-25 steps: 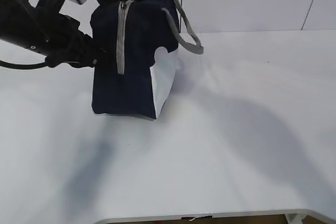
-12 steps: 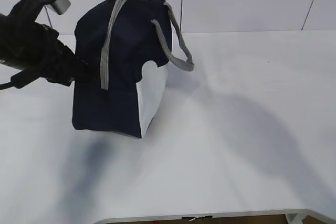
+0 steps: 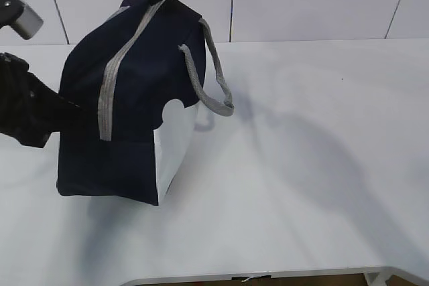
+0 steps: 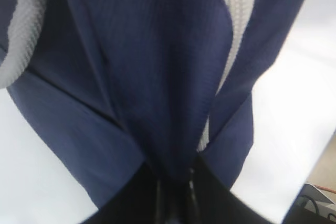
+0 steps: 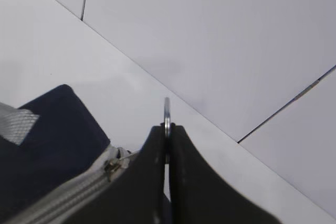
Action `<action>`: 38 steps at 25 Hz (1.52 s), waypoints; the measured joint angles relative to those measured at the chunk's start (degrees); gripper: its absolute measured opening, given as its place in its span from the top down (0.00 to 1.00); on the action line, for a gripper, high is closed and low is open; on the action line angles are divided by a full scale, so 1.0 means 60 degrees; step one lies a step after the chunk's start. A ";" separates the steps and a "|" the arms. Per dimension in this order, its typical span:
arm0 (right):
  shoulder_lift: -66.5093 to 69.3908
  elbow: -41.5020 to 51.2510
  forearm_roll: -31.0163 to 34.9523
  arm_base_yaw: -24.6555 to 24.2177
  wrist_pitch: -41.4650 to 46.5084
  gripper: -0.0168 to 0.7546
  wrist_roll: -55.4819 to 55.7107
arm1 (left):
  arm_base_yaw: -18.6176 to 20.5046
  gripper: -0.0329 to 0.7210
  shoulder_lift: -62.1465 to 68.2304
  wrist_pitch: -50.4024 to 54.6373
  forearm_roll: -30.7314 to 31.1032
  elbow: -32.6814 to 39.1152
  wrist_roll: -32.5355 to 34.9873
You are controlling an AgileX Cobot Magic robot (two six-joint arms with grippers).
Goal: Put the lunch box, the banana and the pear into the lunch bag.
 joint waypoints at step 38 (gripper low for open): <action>0.0514 -0.1567 0.6830 -0.0273 0.2662 0.95 -0.1002 | 0.0039 0.33 -0.1493 0.1491 0.2604 -0.1798 -0.5438</action>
